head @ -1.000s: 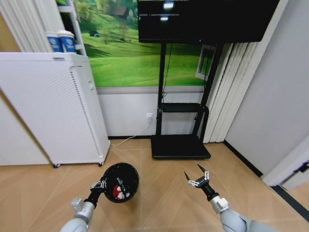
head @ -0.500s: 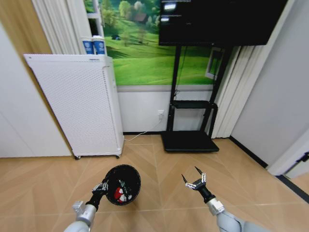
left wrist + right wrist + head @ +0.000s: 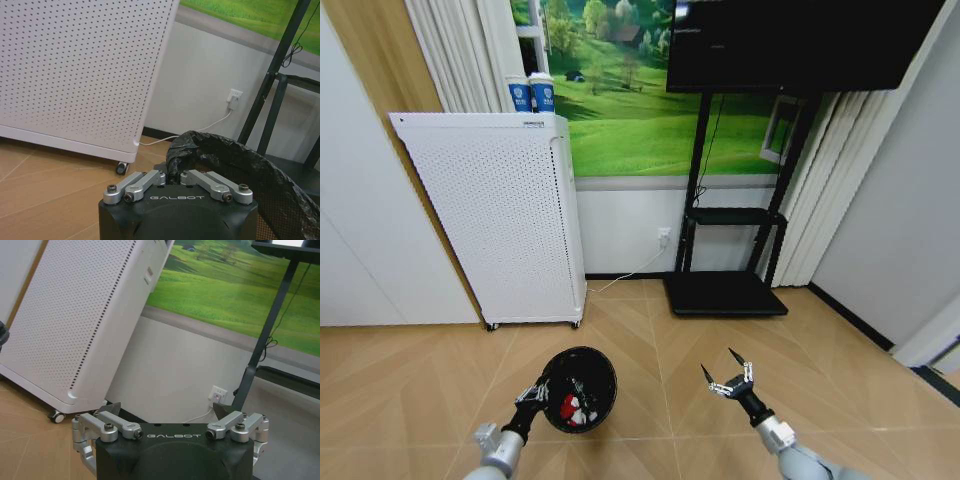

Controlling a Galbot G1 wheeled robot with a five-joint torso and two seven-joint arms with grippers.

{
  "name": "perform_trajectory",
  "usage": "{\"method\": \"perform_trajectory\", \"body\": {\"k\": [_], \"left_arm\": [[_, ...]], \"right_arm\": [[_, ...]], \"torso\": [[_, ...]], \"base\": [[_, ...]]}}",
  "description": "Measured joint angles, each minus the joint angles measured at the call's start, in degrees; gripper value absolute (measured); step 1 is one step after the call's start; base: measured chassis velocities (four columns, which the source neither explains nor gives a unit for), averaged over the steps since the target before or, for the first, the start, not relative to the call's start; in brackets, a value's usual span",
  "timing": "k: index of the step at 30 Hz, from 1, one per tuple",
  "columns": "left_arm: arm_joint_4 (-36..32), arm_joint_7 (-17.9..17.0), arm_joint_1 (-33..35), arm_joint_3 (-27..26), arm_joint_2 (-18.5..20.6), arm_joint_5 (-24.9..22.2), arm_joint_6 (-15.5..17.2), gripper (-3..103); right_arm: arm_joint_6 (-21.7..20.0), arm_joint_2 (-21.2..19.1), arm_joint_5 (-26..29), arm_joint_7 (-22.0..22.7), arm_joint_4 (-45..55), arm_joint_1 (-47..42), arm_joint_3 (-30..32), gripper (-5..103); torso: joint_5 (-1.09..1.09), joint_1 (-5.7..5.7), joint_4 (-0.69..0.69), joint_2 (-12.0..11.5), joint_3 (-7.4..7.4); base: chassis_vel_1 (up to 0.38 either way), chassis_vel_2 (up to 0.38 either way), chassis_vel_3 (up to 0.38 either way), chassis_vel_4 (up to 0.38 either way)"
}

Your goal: Pick up the trash bin and place the garbage on the floor into it.

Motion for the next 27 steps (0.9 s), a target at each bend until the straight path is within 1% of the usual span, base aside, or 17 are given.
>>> {"method": "perform_trajectory", "body": {"k": [2, 4, 6, 8, 11, 18, 22, 24, 27], "left_arm": [[0.2, -0.1, -0.2, 0.3, -0.1, 0.0, 0.0, 7], [0.3, -0.1, -0.3, 0.4, -0.1, 0.0, 0.0, 7], [0.4, -0.1, -0.3, 0.5, -0.2, 0.1, 0.0, 7], [0.9, 0.0, -0.4, 0.6, -0.5, 0.1, 0.0, 7], [1.3, 0.0, -0.4, 0.6, -0.9, 0.2, -0.1, 7], [4.8, 1.0, -1.3, 1.3, -2.3, 0.5, -0.5, 7], [5.2, 1.1, -1.7, 1.8, -2.7, 0.4, -0.5, 7], [5.3, 1.3, -1.6, 2.4, -3.4, 0.4, -0.5, 7], [5.3, 1.4, -1.1, 2.8, -4.1, 0.8, -0.5, 7]], "right_arm": [[0.2, 0.4, -1.6, 0.0, -0.5, -0.4, 0.5, 100], [0.3, 0.7, -2.0, 0.1, -0.6, -0.4, 0.5, 100], [0.1, 0.8, -1.7, 0.5, -0.4, -0.4, 0.3, 100], [-0.1, 1.2, -0.8, 1.0, 0.5, -0.3, 0.2, 100], [-0.1, 1.4, -0.4, 1.1, 0.7, -0.2, 0.1, 100], [0.6, 1.5, 1.0, 0.4, 1.3, -1.0, 0.0, 100], [0.8, 1.5, 1.7, -0.2, 1.4, -1.4, 0.0, 100], [1.0, 1.8, 1.7, -0.3, 1.4, -1.7, 0.0, 100], [1.0, 2.1, 1.6, -0.4, 1.4, -1.9, -0.1, 100]], "torso": [[0.01, 0.00, 0.01, 0.0, 0.00], [0.02, -0.02, 0.02, 0.0, -0.02], [0.03, -0.02, 0.02, 0.0, -0.02], [-0.03, -0.04, 0.04, 0.0, -0.03], [0.02, -0.04, 0.04, 0.0, -0.03], [0.02, 0.00, 0.01, 0.0, 0.01], [0.03, 0.00, 0.01, 0.0, 0.01], [0.00, 0.00, 0.01, 0.0, 0.00], [0.03, -0.01, 0.01, 0.0, -0.01]], "base": [[0.284, 0.012, -0.276, -0.020], [0.335, 0.026, -0.308, -0.025], [0.359, 0.035, -0.353, -0.040], [0.247, 0.054, -0.307, -0.041], [0.146, 0.060, -0.175, -0.035], [-0.067, -0.005, 0.077, 0.002], [-0.040, 0.005, 0.044, 0.008], [0.000, 0.000, 0.000, 0.000], [0.014, 0.003, -0.020, 0.002]]}}
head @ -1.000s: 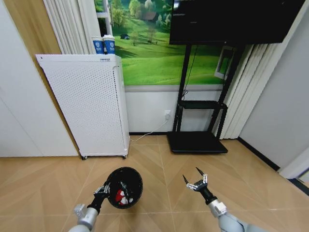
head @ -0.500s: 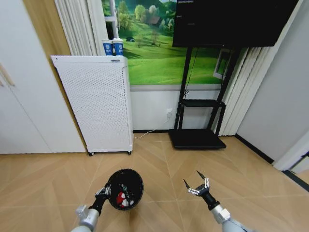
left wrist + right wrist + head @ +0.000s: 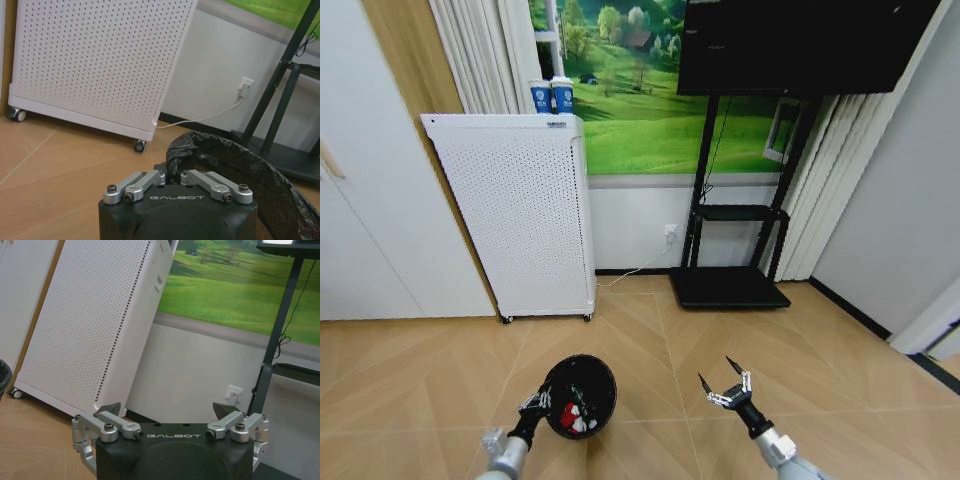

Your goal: Pick up the trash bin and place the garbage on the floor into it.

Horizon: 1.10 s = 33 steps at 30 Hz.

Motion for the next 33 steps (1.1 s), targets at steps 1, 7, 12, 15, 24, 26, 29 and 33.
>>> {"method": "perform_trajectory", "body": {"k": [1, 7, 12, 15, 24, 26, 29, 33], "left_arm": [[-0.1, 0.0, 0.5, 0.3, -0.5, 0.4, 0.0, 7], [0.1, 0.4, 1.5, 0.5, -1.5, 1.1, 0.0, 9], [0.7, 0.8, 2.0, 0.2, -1.8, 1.3, -0.3, 25], [0.5, 0.8, 2.6, -0.2, -1.8, 1.5, -0.4, 36], [-4.7, -1.5, 5.4, -4.5, 0.5, 4.0, 0.9, 68], [-6.6, -2.9, 6.1, -5.4, 1.6, 4.1, 2.1, 79], [-9.4, -4.9, 7.2, -6.4, 3.5, 5.1, 3.3, 89], [-13.0, -7.6, 8.5, -7.6, 4.9, 4.9, 5.6, 98]], "right_arm": [[0.0, 0.2, 0.0, 0.0, -0.1, 0.1, 0.0, 100], [0.0, 0.6, 0.1, 0.0, -0.4, -0.1, 0.0, 100], [0.1, 1.0, -0.3, 0.1, -0.7, -1.1, 0.5, 100], [0.4, 1.1, -1.7, 0.1, -1.1, -1.5, 0.8, 100], [-0.3, -0.2, -1.1, 1.0, 0.5, -2.8, 3.4, 100], [-0.3, -0.5, -0.3, 1.0, 0.5, -3.1, 4.3, 100], [-0.5, -1.2, 2.7, 0.8, 0.3, -3.2, 5.6, 100], [-0.7, -2.1, 5.6, 0.8, 0.5, -2.8, 6.7, 100]], "torso": [[-0.03, 0.00, 0.01, 0.0, 0.00], [-0.03, 0.00, 0.02, 0.0, 0.00], [-0.01, 0.00, 0.00, 0.0, -0.01], [-0.02, 0.00, 0.00, 0.0, 0.00], [-0.02, -0.01, 0.01, 0.0, 0.00], [-0.02, -0.01, 0.00, 0.0, 0.00], [-0.02, -0.01, 0.01, 0.0, 0.00], [-0.01, -0.01, 0.01, 0.0, 0.00]], "base": [[0.050, 0.009, -0.031, -0.002], [0.000, 0.000, 0.000, 0.000], [0.000, 0.000, 0.000, 0.000], [0.000, 0.000, 0.000, 0.000], [0.000, 0.000, 0.000, 0.000], [0.000, 0.000, 0.000, 0.000], [0.000, 0.000, 0.000, 0.000], [0.000, 0.000, 0.000, 0.000]]}}
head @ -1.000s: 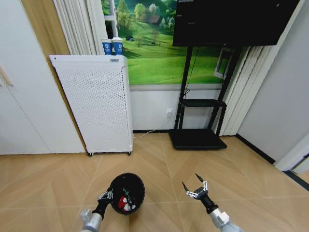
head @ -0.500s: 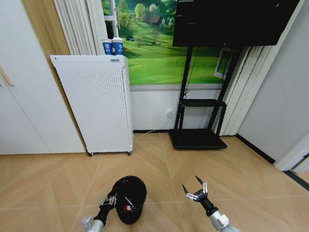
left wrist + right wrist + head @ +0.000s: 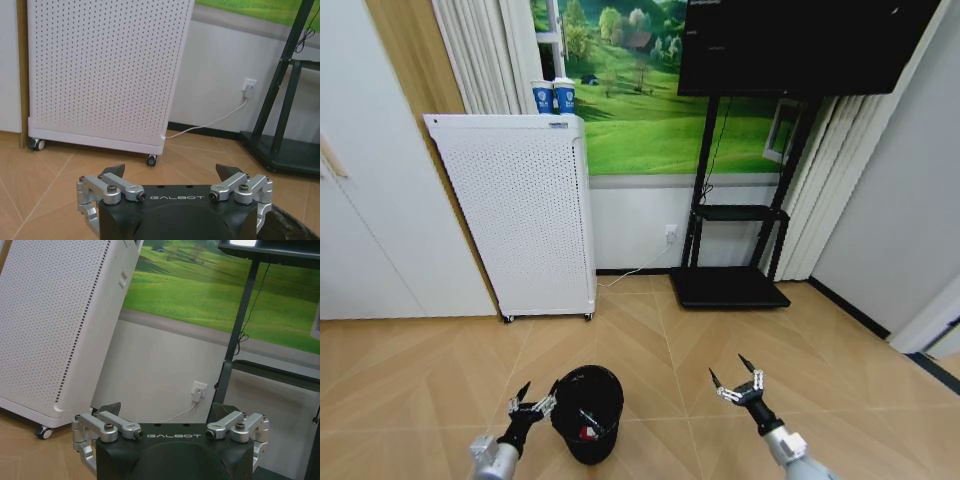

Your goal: Pick up the trash bin and place the garbage on the floor into it.

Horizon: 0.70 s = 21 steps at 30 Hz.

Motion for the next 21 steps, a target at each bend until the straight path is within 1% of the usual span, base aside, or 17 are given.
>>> {"method": "perform_trajectory", "body": {"k": [1, 5, 7, 9, 10, 11, 12, 13, 14, 15, 18, 20, 21], "left_arm": [[-0.7, -0.2, 0.3, -0.5, 0.3, 0.0, 0.0, 100], [-1.7, -0.3, 1.2, -1.9, 0.8, 0.0, -0.6, 100], [-2.0, 0.4, 2.1, -3.1, 0.9, 0.2, -1.8, 100], [-2.1, 0.6, 2.6, -3.7, 1.0, 0.3, -2.1, 100], [-2.3, 0.9, 3.3, -4.4, 1.0, 0.1, -2.1, 100], [-2.4, 3.1, 4.5, -5.9, 1.0, -0.9, -2.1, 100], [-2.4, 3.1, 4.5, -5.9, 1.0, -0.9, -2.1, 100], [-2.2, 6.7, 5.4, -7.4, 1.0, -2.5, -2.5, 100], [-1.8, 9.0, 6.3, -8.4, 1.0, -3.3, -2.9, 100], [-1.5, 10.5, 7.2, -9.4, 1.1, -3.6, -3.1, 100], [-1.2, 11.3, 8.3, -10.2, 1.2, -3.8, -3.2, 100], [-1.2, 12.3, 10.7, -11.5, 1.2, -3.8, -3.2, 100], [-1.2, 12.3, 10.7, -11.5, 1.2, -3.8, -3.2, 100]], "right_arm": [[0.1, -0.4, 0.3, 0.0, 0.1, 0.1, 0.3, 100], [0.2, -0.8, 0.5, 0.7, 0.9, 0.2, 0.9, 100], [0.6, -0.9, 0.5, 0.9, 1.5, 0.6, 1.4, 100], [0.7, -1.1, 1.1, 0.5, 1.8, 0.7, 1.5, 100], [0.4, -1.4, 2.4, -0.2, 2.6, 0.6, 1.6, 100], [-0.1, -1.9, 3.8, -0.8, 3.6, 0.5, 1.7, 100], [-0.1, -1.9, 3.8, -0.8, 3.6, 0.5, 1.7, 100], [-0.2, -2.0, 4.2, -0.9, 3.8, 0.8, 1.7, 100], [-0.2, -1.9, 4.2, -0.9, 3.8, 1.2, 1.7, 100], [-0.1, -1.8, 3.9, -0.8, 3.6, 1.6, 1.6, 100], [0.1, -1.6, 3.8, -0.7, 3.4, 1.8, 1.6, 100], [0.4, -1.6, 3.5, -0.7, 3.5, 1.8, 1.5, 100], [0.4, -1.6, 3.5, -0.7, 3.5, 1.8, 1.5, 100]], "torso": [[0.00, 0.00, 0.00, 0.0, 0.01], [-0.02, 0.03, -0.01, 0.2, 0.16], [-0.01, 0.06, 0.00, 0.4, 0.32], [-0.01, 0.07, 0.00, 0.4, 0.35], [-0.01, 0.08, 0.00, 0.5, 0.39], [-0.02, 0.09, 0.00, 0.5, 0.42], [-0.02, 0.09, 0.00, 0.5, 0.42], [-0.02, 0.09, 0.00, 0.6, 0.46], [-0.01, 0.12, -0.01, 0.7, 0.54], [-0.01, 0.16, 0.00, 0.8, 0.67], [-0.02, 0.20, 0.01, 1.1, 0.87], [-0.01, 0.38, 0.02, 1.9, 1.48], [-0.01, 0.38, 0.02, 1.9, 1.48]], "base": [[0.000, 0.000, 0.000, 0.000], [0.000, 0.000, 0.000, 0.000], [0.000, 0.000, 0.000, 0.000], [0.000, 0.000, 0.000, 0.000], [0.000, 0.000, 0.000, 0.000], [0.000, 0.000, 0.000, 0.000], [0.000, 0.000, 0.000, 0.000], [0.000, 0.000, 0.000, 0.000], [0.000, 0.000, 0.000, 0.000], [0.000, 0.000, 0.000, 0.000], [0.000, 0.000, 0.000, 0.000], [0.000, 0.000, 0.000, 0.000], [0.000, 0.000, 0.000, 0.000]]}}
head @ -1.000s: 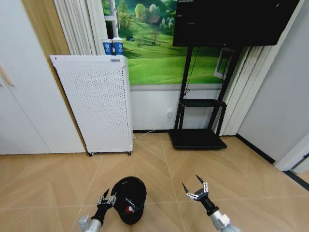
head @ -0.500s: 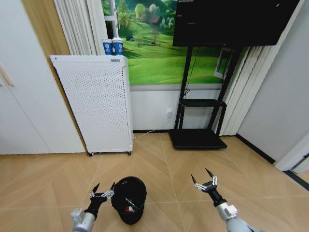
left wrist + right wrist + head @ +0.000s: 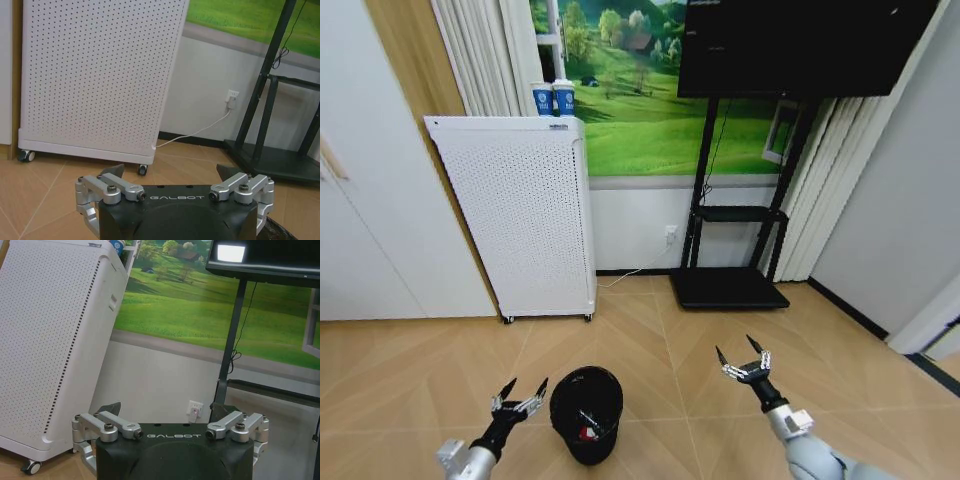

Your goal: Pick up the trash bin and place the garbage on the floor into it.

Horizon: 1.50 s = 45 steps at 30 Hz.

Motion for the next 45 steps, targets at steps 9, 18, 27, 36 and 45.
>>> {"method": "perform_trajectory", "body": {"k": [9, 18, 27, 36, 45], "left_arm": [[-0.3, 0.0, -0.1, 0.2, 0.0, -0.7, 0.1, 100], [-0.7, -0.4, -0.2, -0.4, 0.7, -2.1, 0.4, 100], [-1.8, -0.5, 0.4, -2.3, 1.9, -3.5, 0.5, 100], [-5.4, -3.9, -1.3, -8.9, 7.7, -11.5, 1.5, 100], [-7.9, -7.1, -8.3, -16.3, 14.4, -20.3, 3.0, 100]], "right_arm": [[0.1, -0.3, 0.0, 0.1, 0.1, 1.4, -0.3, 100], [0.6, -2.0, -0.2, -0.1, 0.3, 1.7, -0.2, 100], [0.3, -2.8, 2.6, -0.1, 2.5, 4.2, -0.3, 100], [-12.2, -7.2, 24.1, 3.7, 11.8, 15.1, -4.5, 100], [-22.4, -15.4, 34.6, 6.3, 18.8, 18.6, -2.8, 100]], "torso": [[-0.01, 0.45, -0.02, 2.2, 1.75], [-0.01, 1.05, -0.02, 4.4, 3.37], [0.00, 1.69, -0.01, 6.5, 4.81], [-0.02, 2.24, 0.01, 8.6, 6.35], [-0.01, 3.01, -0.04, 10.7, 7.73]], "base": [[0.000, 0.000, 0.000, 0.000], [0.000, 0.000, 0.000, 0.000], [0.000, 0.000, 0.000, 0.000], [0.000, 0.000, 0.000, 0.000], [0.000, 0.000, 0.000, 0.000]]}}
